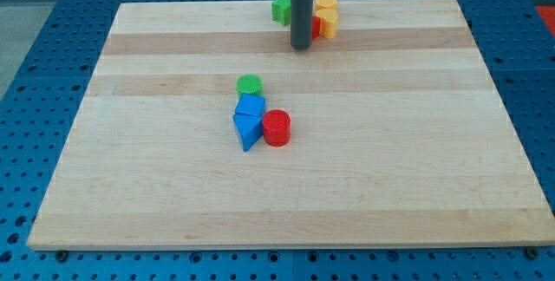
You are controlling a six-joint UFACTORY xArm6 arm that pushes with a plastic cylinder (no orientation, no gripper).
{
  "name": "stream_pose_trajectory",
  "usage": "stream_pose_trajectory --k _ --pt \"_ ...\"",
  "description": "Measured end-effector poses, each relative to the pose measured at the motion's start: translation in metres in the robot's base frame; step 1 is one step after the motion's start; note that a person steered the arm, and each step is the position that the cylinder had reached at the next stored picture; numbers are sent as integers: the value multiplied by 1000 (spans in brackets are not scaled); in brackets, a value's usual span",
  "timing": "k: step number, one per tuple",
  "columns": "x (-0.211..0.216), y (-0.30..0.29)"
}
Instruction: Move green circle below to the red star
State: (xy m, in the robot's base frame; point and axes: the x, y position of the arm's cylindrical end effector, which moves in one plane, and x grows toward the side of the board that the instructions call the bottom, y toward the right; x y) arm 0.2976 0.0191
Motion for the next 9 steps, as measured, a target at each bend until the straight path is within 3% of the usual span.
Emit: stream_pose_trajectory --k 2,5,7,9 --pt "1 -9" --pt "71 -106" --pt "123 -113" --pt "126 -80"
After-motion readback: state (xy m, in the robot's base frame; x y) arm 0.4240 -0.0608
